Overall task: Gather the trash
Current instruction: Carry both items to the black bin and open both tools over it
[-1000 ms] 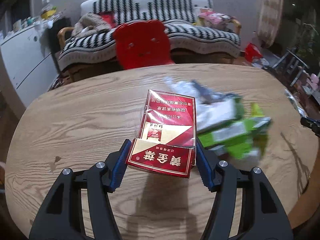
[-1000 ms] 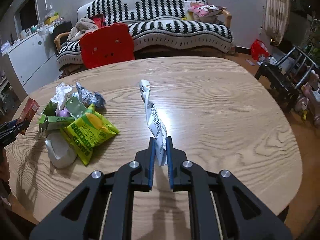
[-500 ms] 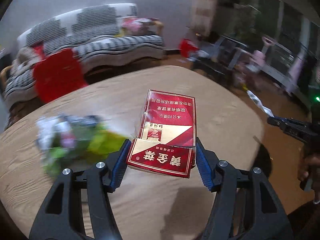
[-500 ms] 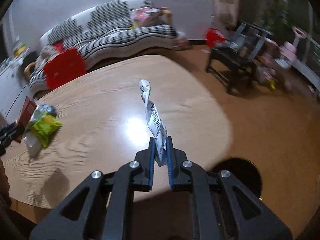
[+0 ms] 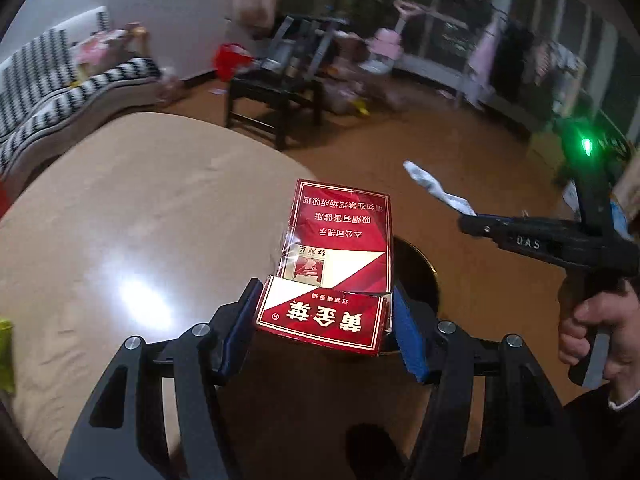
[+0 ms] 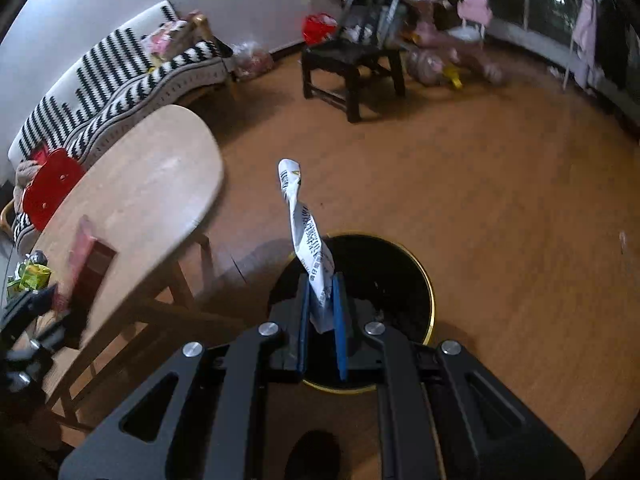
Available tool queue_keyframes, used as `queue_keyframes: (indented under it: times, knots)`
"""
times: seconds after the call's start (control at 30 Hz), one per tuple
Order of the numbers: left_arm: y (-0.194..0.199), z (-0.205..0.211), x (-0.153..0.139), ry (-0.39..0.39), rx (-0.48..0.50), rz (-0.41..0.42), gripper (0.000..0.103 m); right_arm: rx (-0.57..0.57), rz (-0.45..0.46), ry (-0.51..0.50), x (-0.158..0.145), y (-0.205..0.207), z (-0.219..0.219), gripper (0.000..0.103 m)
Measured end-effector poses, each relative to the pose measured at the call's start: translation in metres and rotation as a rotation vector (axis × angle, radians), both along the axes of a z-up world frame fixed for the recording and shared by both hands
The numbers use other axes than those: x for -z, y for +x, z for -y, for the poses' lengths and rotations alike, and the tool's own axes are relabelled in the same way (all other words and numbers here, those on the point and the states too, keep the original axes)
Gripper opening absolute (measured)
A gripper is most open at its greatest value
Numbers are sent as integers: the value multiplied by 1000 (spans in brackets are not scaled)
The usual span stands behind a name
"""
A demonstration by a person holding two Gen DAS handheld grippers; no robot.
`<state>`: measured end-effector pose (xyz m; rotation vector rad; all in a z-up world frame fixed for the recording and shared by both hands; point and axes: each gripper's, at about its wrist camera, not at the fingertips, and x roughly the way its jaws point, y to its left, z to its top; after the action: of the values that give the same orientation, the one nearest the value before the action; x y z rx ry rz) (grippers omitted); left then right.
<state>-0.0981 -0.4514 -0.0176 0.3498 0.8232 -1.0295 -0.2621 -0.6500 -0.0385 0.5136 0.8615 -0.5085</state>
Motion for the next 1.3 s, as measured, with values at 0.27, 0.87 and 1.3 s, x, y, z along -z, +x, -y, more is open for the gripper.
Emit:
queue_keyframes:
  times: [0.27, 0.87, 1.3]
  knots:
    - [-12, 55, 38, 58, 52, -40, 61, 10, -10, 41, 6, -6, 11, 12]
    - [-4, 94, 66, 67, 54, -91, 65, 54, -13, 74, 11, 2, 26, 16]
    - [-4, 88, 57, 52, 41, -64, 92, 65, 11, 38, 2, 2, 21, 68]
